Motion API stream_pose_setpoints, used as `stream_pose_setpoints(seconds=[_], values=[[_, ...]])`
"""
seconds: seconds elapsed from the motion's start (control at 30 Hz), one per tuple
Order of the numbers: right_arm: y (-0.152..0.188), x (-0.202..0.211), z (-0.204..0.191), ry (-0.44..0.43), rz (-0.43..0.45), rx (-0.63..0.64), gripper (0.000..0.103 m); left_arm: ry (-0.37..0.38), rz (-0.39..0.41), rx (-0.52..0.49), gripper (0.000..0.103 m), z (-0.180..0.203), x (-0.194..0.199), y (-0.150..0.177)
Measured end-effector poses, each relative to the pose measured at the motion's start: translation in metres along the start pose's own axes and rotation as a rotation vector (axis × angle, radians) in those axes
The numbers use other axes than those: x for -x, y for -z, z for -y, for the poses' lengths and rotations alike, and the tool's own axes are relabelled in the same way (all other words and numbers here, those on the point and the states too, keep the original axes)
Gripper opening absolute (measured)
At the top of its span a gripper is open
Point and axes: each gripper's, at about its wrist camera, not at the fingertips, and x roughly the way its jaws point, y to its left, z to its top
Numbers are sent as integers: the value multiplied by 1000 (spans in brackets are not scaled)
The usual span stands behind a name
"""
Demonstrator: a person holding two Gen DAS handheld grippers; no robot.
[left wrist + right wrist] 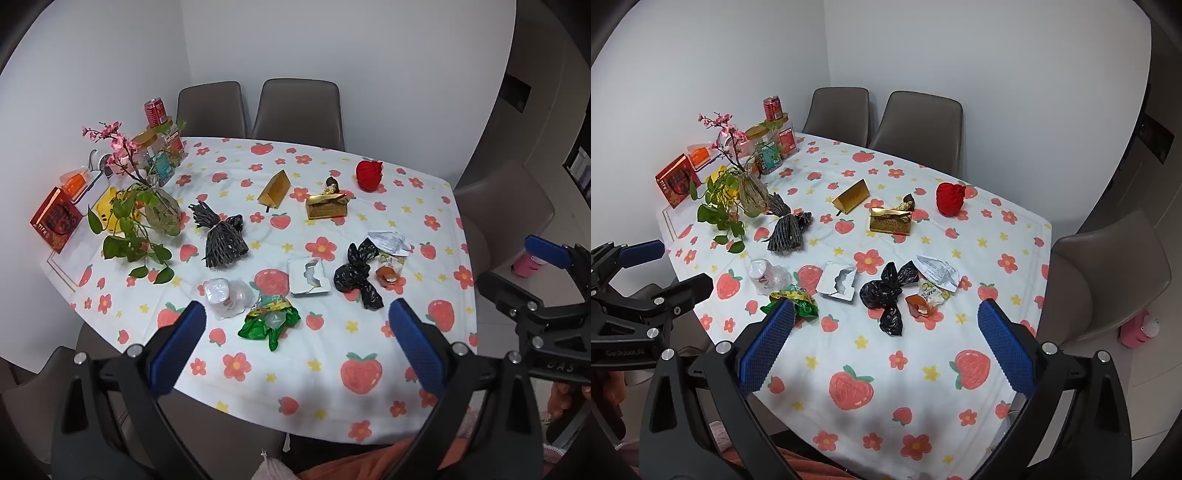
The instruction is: Collect trash
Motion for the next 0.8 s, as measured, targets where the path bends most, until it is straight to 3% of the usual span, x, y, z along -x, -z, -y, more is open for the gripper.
stream_pose_setpoints(seconds=[0.8], values=[[2,5,-4,8,0,7,96,0,2,0,99,0,0,0]])
